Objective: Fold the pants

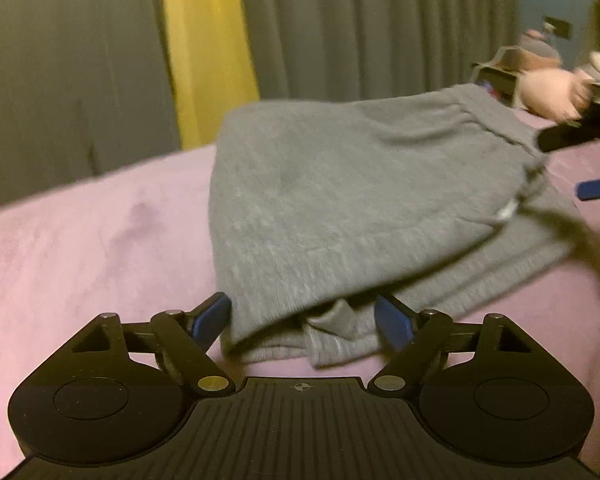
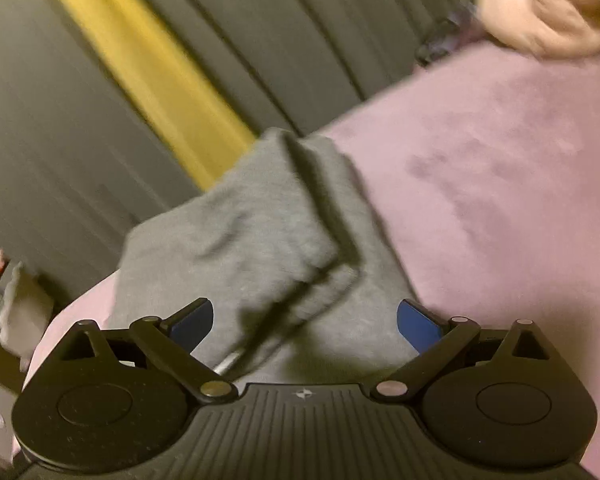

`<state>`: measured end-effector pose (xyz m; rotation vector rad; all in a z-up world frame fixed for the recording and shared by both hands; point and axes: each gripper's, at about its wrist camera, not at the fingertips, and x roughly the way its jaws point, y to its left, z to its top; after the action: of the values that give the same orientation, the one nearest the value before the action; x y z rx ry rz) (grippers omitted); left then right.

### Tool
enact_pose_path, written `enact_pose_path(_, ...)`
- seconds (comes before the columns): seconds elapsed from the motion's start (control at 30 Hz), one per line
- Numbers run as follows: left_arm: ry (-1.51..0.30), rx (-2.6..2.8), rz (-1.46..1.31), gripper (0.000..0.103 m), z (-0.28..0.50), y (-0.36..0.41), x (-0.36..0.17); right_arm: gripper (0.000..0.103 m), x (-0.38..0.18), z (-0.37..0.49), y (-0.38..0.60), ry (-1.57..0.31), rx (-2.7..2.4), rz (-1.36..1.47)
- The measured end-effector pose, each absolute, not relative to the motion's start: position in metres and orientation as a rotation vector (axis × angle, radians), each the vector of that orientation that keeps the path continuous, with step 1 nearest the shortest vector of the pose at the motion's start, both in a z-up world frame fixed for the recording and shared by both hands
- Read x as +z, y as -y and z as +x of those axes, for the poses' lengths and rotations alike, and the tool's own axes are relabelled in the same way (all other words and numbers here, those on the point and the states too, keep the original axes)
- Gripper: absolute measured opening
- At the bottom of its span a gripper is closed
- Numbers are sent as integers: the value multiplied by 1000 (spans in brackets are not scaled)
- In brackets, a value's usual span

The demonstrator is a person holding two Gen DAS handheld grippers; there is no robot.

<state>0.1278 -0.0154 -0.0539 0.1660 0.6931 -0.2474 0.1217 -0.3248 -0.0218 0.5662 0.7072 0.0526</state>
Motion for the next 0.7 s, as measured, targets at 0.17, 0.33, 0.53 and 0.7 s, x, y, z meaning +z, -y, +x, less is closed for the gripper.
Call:
enact_pose_path(0.17, -767, -212, -27, 73, 140, -14, -58, 99, -32, 125, 316, -761, 27, 516)
enact_pose_path(0.33, -747, -168, -52, 73, 130, -24, -48, 99, -34, 126, 319, -763, 2, 510)
enact_pose_path(0.53, -800, -19, -131, 73, 127, -49, -46, 99, -32, 123, 317, -779, -22, 467)
enact_pose_path(0.7, -796, 41, -217, 82, 117, -66, -39, 99, -29, 121, 316, -751, -16, 439)
